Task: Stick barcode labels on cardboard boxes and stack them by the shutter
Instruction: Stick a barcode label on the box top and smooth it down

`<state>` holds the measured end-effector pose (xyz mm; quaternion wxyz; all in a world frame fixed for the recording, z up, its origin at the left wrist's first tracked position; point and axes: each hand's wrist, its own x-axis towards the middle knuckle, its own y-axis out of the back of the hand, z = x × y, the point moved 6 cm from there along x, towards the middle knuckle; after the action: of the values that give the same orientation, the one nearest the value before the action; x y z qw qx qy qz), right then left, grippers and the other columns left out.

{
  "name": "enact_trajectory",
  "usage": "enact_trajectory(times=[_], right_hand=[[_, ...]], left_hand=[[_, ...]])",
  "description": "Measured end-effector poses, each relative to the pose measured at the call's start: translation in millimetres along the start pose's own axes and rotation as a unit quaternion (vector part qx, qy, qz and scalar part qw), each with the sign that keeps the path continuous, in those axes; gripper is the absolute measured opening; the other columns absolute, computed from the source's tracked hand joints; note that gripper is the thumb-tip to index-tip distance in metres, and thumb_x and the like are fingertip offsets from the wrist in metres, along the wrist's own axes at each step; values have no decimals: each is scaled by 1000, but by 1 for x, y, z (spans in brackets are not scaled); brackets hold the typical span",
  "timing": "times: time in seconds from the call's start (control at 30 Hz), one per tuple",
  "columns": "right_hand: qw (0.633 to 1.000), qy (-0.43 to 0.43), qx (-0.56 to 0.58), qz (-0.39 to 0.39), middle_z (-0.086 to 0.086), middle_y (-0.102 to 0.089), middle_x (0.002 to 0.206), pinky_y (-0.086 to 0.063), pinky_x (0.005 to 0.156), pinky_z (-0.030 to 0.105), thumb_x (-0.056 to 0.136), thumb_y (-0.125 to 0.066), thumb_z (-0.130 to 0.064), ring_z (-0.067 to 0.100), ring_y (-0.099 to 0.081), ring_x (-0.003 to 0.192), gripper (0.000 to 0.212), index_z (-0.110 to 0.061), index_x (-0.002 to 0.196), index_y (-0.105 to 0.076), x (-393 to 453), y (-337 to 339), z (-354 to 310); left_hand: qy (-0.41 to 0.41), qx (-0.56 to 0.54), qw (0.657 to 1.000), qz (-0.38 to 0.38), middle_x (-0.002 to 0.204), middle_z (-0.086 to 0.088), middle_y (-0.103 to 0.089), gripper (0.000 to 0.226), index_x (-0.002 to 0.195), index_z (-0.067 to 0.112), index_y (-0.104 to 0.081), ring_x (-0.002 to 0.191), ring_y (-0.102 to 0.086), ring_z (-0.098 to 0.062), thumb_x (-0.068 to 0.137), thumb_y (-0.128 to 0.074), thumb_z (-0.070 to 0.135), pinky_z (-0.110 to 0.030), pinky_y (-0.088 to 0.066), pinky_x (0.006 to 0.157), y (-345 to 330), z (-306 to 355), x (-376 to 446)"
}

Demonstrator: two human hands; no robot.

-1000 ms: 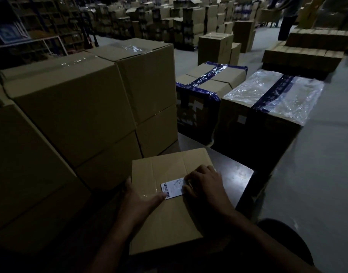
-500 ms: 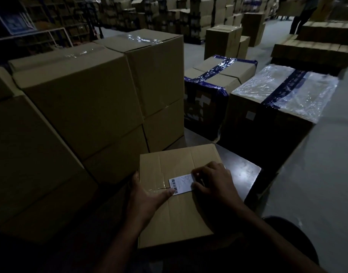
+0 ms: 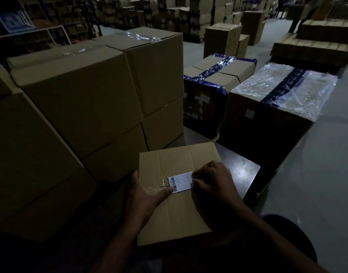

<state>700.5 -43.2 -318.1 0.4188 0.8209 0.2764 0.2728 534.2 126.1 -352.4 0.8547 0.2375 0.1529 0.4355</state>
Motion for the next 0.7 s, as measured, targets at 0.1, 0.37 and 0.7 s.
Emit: enact_trajectory(times=[0.1,0.37,0.7], right_hand=[[1000,3,-6,6,-12,-53,91,-27,78,26,82,-72,-37,7,-41,90,19,-29,100,-74,-1,-1,-2],[1000,-13,-7,24,-14,-49,89,-36,80,31,83,-71,-36,7,-42,90,17,-29,98,-75,-10,-4,0],[1000,-21,11,14,-11,-53,93,-26,83,28,85,-68,-37,7,-37,94,15,-30,97,-75,-16,-2,1]], left_hand=[[1,-6,1000,-3,140,0,-45,126,148,28,-26,126,-46,-21,46,-92,60,-41,-43,99,0,0,0],[2,-16,1000,-1,141,0,-45,127,149,28,-25,126,-46,-21,46,-93,58,-41,-43,101,-2,0,0],[2,-6,1000,5,140,1,-46,125,146,31,-27,126,-47,-22,43,-91,64,-47,-46,101,-2,-2,0]])
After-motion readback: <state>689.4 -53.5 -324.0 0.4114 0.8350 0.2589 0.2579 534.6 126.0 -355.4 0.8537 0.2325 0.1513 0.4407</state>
